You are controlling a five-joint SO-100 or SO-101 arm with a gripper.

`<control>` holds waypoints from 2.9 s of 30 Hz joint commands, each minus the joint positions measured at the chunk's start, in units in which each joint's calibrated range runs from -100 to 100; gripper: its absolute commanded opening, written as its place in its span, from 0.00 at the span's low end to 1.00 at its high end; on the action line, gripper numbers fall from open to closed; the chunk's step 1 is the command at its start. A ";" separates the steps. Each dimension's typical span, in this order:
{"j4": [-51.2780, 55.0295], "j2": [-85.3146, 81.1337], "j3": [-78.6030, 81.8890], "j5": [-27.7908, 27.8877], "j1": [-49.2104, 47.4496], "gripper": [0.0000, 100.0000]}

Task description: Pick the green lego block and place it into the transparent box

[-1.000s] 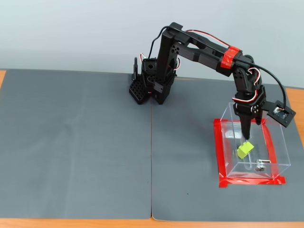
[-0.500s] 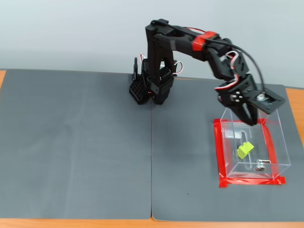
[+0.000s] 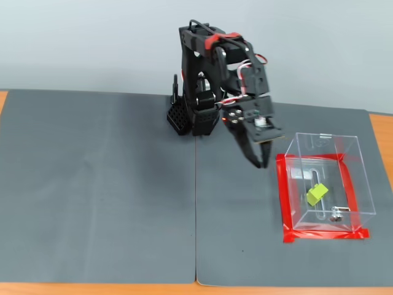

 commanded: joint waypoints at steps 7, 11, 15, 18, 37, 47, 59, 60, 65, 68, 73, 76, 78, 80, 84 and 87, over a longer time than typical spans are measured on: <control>-0.82 -15.72 15.99 0.01 7.38 0.02; -0.82 -22.17 23.49 0.01 8.87 0.02; -0.82 -29.54 31.82 0.01 9.77 0.02; -0.82 -35.31 38.06 0.01 9.91 0.02; -0.82 -57.95 68.45 0.06 9.39 0.02; -0.21 -57.78 72.43 0.01 8.87 0.02; 3.18 -57.95 74.15 -0.36 8.12 0.02; 5.00 -57.95 73.70 -0.36 7.83 0.02; 11.51 -57.95 71.53 -0.10 6.56 0.02; 12.12 -57.95 71.26 -0.10 6.19 0.02; 12.12 -57.78 71.26 -0.36 6.63 0.02; 12.12 -57.78 71.26 -0.36 6.63 0.02; 12.12 -57.78 71.26 -0.36 6.63 0.02; 12.12 -57.78 71.26 -0.36 6.63 0.02; 12.12 -57.78 71.26 -0.36 6.63 0.02; 12.12 -57.78 71.26 -0.36 6.63 0.02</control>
